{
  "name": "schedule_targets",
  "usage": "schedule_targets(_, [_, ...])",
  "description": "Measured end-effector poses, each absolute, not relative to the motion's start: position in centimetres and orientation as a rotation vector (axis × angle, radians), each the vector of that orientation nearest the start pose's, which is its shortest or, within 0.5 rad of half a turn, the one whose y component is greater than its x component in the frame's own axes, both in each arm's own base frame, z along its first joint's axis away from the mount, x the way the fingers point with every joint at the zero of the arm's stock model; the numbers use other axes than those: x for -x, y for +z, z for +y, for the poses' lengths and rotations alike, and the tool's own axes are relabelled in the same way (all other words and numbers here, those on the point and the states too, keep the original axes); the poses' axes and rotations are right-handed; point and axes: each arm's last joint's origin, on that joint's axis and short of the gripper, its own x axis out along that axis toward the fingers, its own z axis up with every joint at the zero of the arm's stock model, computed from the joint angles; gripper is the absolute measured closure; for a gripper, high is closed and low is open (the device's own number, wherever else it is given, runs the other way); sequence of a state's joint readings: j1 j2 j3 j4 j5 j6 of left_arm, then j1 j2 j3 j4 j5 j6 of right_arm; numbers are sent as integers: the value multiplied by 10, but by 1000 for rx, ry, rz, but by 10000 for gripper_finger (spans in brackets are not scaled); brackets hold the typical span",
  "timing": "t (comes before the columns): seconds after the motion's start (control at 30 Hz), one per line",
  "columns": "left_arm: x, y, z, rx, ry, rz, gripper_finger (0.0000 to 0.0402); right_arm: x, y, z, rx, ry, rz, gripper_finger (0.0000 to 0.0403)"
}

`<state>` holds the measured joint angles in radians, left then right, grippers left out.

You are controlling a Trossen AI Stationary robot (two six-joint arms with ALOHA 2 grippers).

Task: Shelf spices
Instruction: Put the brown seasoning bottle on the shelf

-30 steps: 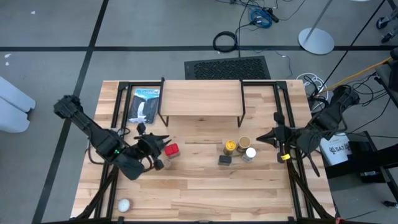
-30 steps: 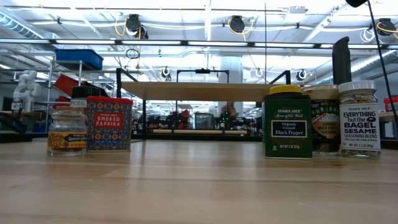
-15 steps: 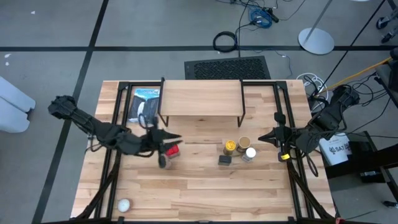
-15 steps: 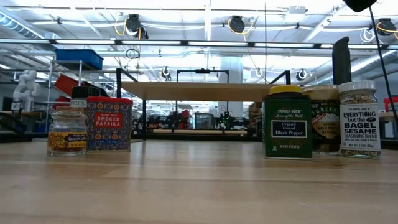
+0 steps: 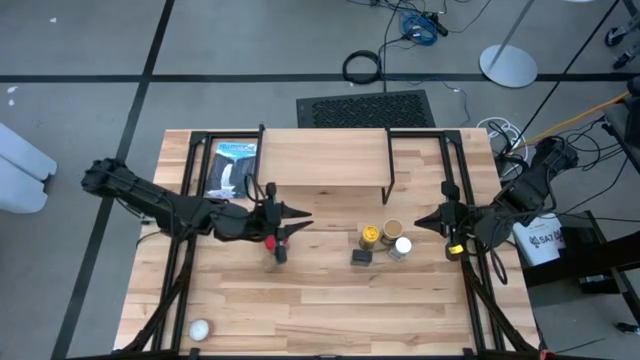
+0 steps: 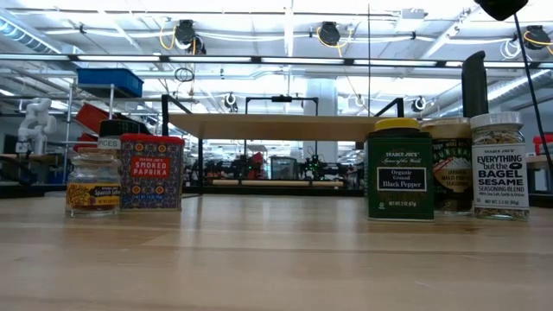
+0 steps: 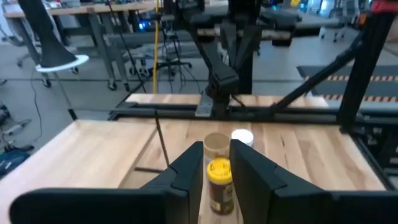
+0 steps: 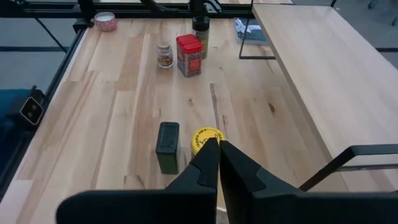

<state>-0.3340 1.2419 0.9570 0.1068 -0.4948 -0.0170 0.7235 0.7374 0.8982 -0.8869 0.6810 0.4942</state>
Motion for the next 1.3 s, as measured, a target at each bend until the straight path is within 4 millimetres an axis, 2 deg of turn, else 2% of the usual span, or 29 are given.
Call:
schedule_targets(0.37, [-266, 317, -80, -26, 86, 249, 314, -114, 317, 73, 16, -129, 545, 403])
schedule_targets(0.5, [-250, 303, -82, 4, 94, 447, 314, -116, 315, 76, -29, -125, 562, 403])
schedule_targets(0.6, [-238, 300, -83, 98, 130, 509, 313, -118, 313, 79, -37, -87, 596, 403])
schedule_targets(0.8, [-234, 302, -102, 246, 5, 516, 313, -123, 310, 84, 15, -73, 612, 403])
schedule_targets(1.03, [-220, 287, -110, 435, 60, 708, 313, -126, 308, 87, 27, -71, 615, 403])
schedule_targets(1.17, [-214, 283, -123, 447, 34, 736, 313, -127, 308, 87, 31, -71, 616, 403])
schedule_targets(1.3, [-212, 279, -131, 445, 89, 721, 314, -127, 308, 87, 35, -70, 616, 403])
